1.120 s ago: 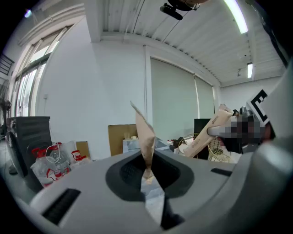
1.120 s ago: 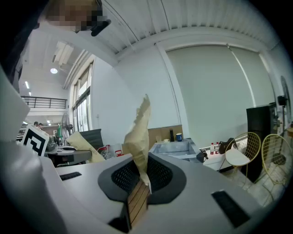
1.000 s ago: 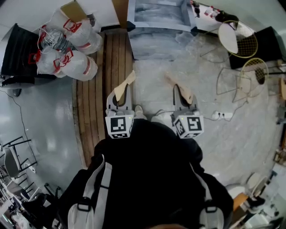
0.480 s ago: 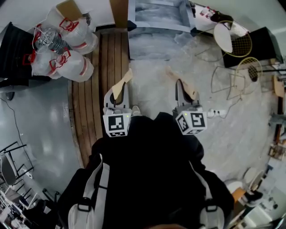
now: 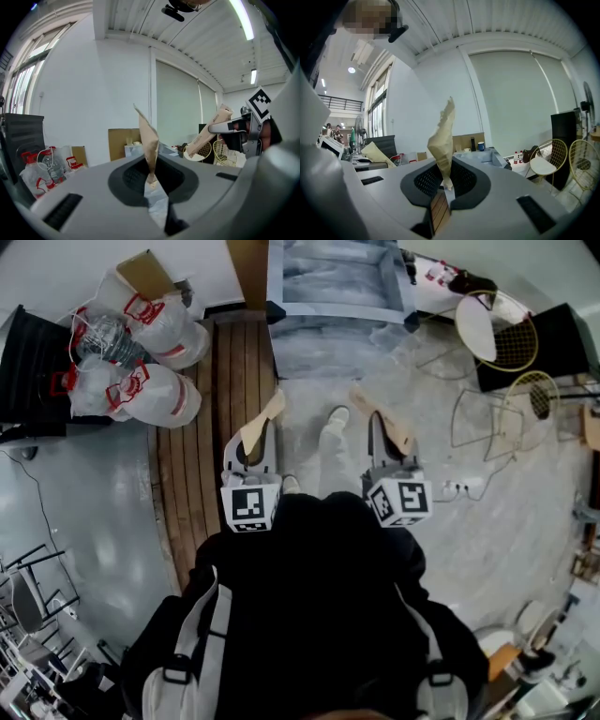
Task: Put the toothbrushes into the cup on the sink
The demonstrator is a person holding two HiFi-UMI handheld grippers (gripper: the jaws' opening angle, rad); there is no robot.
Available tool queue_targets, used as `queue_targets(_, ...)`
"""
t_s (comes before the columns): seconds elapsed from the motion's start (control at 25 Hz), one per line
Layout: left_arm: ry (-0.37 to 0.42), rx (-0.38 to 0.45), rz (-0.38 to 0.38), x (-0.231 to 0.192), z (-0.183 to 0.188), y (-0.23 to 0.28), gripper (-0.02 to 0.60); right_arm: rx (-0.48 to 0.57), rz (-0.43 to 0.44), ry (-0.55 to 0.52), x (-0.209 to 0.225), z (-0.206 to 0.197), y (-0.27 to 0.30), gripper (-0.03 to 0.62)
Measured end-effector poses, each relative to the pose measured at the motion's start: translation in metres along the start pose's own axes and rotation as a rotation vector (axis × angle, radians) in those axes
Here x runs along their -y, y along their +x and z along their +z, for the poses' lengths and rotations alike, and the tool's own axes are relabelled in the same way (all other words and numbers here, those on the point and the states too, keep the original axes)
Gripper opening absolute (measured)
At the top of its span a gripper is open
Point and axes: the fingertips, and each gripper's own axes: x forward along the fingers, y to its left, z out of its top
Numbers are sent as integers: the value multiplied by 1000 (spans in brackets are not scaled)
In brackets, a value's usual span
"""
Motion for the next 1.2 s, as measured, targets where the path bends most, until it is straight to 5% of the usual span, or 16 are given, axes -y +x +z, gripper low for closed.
queue_targets(0.68, 31, 4, 73, -25, 82, 257, 32, 17, 74, 28, 148, 58, 225, 31)
queue_targets(1.2, -9, 0, 159, -44, 147, 383, 32, -17, 131, 35, 220, 106, 336, 31)
